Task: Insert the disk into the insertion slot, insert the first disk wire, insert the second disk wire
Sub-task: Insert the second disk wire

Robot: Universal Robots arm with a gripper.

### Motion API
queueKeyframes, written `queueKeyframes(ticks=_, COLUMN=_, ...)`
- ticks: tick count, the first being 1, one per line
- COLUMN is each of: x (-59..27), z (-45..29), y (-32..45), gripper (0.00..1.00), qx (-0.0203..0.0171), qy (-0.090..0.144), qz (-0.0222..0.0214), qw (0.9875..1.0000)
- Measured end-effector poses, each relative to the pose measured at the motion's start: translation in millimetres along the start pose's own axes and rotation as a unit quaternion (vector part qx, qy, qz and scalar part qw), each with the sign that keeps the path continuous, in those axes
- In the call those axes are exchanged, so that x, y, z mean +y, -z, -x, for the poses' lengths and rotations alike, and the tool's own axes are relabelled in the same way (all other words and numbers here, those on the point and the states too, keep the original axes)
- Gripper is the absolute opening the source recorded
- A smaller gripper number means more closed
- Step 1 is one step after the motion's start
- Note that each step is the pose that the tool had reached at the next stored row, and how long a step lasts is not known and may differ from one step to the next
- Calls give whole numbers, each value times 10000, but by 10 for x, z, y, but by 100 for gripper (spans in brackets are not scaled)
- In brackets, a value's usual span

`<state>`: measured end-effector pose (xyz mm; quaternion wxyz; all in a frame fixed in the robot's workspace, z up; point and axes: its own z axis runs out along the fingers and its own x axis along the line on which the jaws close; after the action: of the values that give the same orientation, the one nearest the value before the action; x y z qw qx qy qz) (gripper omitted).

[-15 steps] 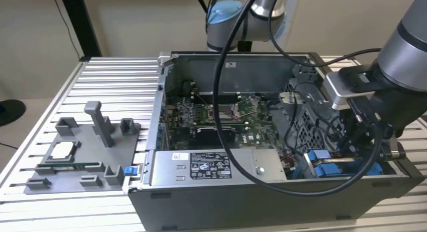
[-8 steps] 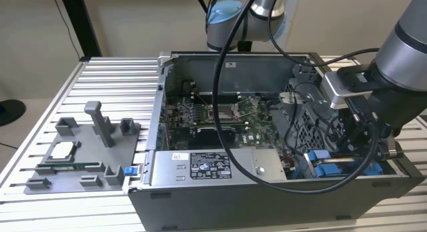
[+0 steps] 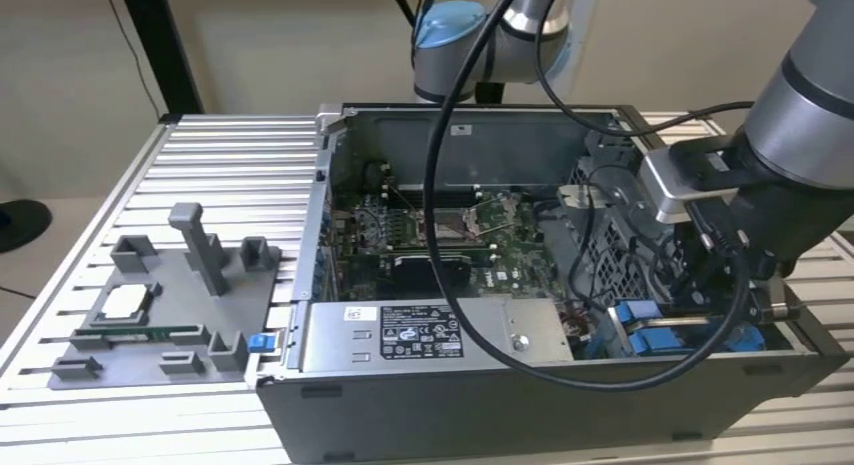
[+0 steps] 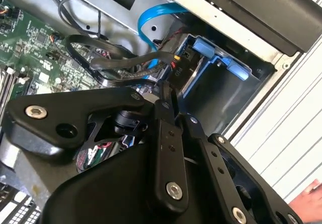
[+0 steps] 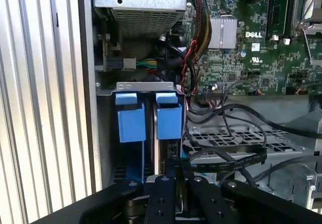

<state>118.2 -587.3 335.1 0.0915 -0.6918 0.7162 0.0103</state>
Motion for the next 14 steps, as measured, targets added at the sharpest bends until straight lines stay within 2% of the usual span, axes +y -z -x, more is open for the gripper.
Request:
queueKeyframes(ticks=3, x=-1, z=2, y=6, gripper=0, qx=-8, qy=0, qz=-1, qw=10000)
queueKeyframes(ticks=11, x=4, z=-5, y=-39, gripper=0, qx=-16, qy=1, qz=-12, qw=10000)
queueKeyframes(ticks=12, x=4, z=-5, y=-41, gripper=100, qx=-24, qy=0, qz=-12, qw=10000)
queueKeyframes(ticks=14, x=-2, z=3, y=15, gripper=100, qx=-29, qy=-1, qz=-13, qw=10000)
